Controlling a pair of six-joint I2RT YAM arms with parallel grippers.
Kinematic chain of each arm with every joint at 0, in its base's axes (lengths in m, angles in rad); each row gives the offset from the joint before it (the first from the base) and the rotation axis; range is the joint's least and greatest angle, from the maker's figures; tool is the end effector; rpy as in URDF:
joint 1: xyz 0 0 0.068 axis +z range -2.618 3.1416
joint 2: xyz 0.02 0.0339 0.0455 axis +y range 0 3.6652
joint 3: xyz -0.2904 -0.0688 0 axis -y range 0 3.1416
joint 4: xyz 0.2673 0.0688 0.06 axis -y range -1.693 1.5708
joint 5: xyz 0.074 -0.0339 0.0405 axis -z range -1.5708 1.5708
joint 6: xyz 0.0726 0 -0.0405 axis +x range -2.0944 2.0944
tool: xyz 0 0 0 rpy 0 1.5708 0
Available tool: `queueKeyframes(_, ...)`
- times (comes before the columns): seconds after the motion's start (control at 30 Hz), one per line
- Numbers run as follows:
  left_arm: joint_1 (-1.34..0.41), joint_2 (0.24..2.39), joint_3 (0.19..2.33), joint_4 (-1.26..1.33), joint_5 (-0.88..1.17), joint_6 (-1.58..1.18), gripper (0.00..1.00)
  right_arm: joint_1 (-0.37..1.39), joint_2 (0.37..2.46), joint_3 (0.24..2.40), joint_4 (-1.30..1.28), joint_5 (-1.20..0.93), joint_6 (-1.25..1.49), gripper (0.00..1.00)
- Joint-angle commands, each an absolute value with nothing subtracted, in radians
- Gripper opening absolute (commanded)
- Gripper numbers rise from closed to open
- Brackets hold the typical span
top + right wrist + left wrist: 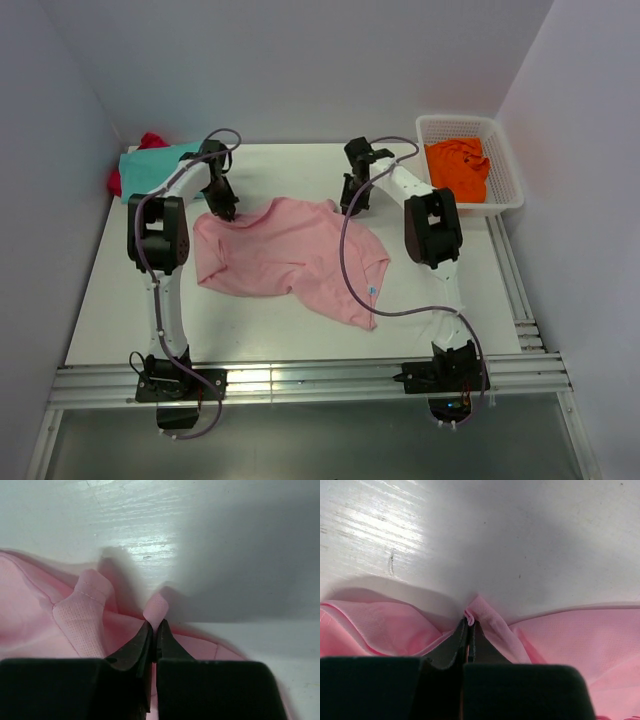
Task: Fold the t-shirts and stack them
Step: Flatten the tshirt out
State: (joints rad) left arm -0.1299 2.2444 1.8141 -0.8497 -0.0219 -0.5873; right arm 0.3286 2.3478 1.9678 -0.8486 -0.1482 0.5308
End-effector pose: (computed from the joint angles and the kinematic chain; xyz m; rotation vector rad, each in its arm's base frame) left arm 0.5070 -0.0646 0.1431 -0.6527 2.7838 -0.1176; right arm 0.5105 0.1854 0.1398 0.2526 2.8541 0.3996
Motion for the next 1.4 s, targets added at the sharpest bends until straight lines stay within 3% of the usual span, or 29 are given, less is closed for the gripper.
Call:
queueKeyframes(0.0,-0.121,2.187,1.828,-0.847,-0.009,-0.584,0.0,0.319,2.339,1.988,-0.853,-0.146,0.534,0.0)
queueKeyframes(0.3,-0.071,2.206,2.11,-0.786,0.074,-0.716,0.0,0.21,2.355,2.5,-0.921,-0.219,0.624,0.0)
queueKeyframes(0.5,-0.054,2.129,2.347,-0.698,0.15,-0.745,0.0,0.149,2.111,2.424,-0.715,-0.273,0.67,0.0)
queueKeyframes(0.67,-0.037,1.981,2.443,-0.537,0.189,-0.746,0.0,0.118,1.974,2.503,-0.632,-0.331,0.689,0.0)
queueKeyframes(0.77,-0.031,1.884,2.458,-0.503,0.215,-0.718,0.0,0.12,1.84,2.445,-0.551,-0.327,0.649,0.0)
queueKeyframes(0.87,-0.028,1.743,2.295,-0.503,0.255,-0.7,0.0,0.127,1.659,2.253,-0.503,-0.315,0.592,0.0)
queueKeyframes(0.97,-0.06,1.562,1.984,-0.497,0.195,-0.661,0.0,0.138,1.461,1.954,-0.483,-0.299,0.537,0.0)
queueKeyframes(1.1,-0.104,1.343,1.37,-0.364,0.14,-0.679,0.0,0.16,1.183,1.339,-0.339,-0.294,0.56,0.0)
queueKeyframes(1.23,-0.107,1.2,1.015,-0.428,0.075,-0.724,0.0,0.225,1.095,0.976,-0.305,-0.313,0.621,0.0)
queueKeyframes(1.27,-0.107,1.186,0.92,-0.457,0.057,-0.732,0.0,0.254,1.091,0.924,-0.305,-0.308,0.627,0.03)
queueKeyframes(1.3,-0.109,1.174,0.881,-0.495,0.013,-0.744,0.0,0.29,1.095,0.855,-0.351,-0.292,0.637,0.16)
queueKeyframes(1.33,-0.107,1.155,0.846,-0.55,0.006,-0.761,0.0,0.363,1.109,0.83,-0.374,-0.275,0.655,0.38)
queueKeyframes(1.37,-0.107,1.143,0.789,-0.581,0.005,-0.764,0.05,0.398,1.114,0.804,-0.391,-0.269,0.667,0.87)
